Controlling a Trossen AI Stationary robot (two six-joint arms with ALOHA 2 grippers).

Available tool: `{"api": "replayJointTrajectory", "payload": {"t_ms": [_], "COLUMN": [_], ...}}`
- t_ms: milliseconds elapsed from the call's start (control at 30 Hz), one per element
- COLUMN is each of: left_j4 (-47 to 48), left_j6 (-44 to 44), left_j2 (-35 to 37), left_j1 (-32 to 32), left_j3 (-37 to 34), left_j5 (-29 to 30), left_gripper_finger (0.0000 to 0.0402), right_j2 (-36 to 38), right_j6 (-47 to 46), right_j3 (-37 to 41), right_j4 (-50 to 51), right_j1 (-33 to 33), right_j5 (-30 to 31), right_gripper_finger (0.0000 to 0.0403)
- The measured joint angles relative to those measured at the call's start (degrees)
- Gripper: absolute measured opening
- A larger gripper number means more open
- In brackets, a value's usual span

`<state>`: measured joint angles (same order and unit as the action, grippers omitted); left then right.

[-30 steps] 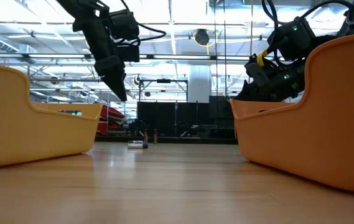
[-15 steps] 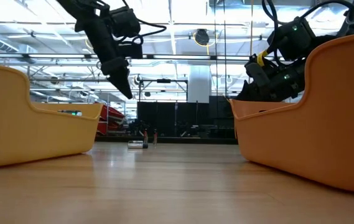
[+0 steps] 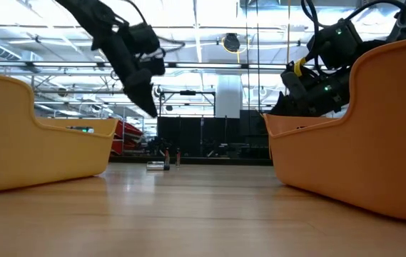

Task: Sort batteries
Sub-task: Put the silver battery into the yellow bin

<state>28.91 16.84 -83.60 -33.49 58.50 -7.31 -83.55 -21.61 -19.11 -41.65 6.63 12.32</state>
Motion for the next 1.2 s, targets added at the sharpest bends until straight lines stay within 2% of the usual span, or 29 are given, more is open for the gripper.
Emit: {"api": "replayJointTrajectory", "payload": {"t_ms": [167,300,433,567,700,1200], "left_j4": [-1.43,-2.96,-3.02,-3.14,-2.41,-4.26], "left_j6": [-1.29,-2.18,-1.25,0.02,0.03,0.17], "left_j2": [-4.39,-8.38,-12.25,-15.61,-18.6,-23.94], "left_j1": [-1.97,-2.8,-2.91,-2.43,-2.41,-4.66], "left_j3": [0.0,0.02,1.55,4.12,6.18,6.32], "left_j5": [0.71,1.34,4.65,6.57,7.24,8.28], "left_gripper_finger": [0.0172,0.0173,0.0177,0.0198,0.0222,0.0228], "right_j2": [-0.02,-0.02,-0.02,-0.02,-0.02,-0.02], "right_j6": [-0.22,-1.53,-2.92,-3.06,-3.18,-2.84], "right_j3": [0.04,0.04,0.04,0.04,0.04,0.04], "right_j4": [-4.15,-6.01,-5.87,-5.73,-5.31,-5.27], "right_j1": [0.62,0.81,0.81,0.81,0.81,0.76], "right_j5": [9.1,8.3,8.32,8.2,4.7,3.8], "right_gripper_finger": [0.0105,0.0105,0.0105,0.0105,0.0105,0.0105]}}
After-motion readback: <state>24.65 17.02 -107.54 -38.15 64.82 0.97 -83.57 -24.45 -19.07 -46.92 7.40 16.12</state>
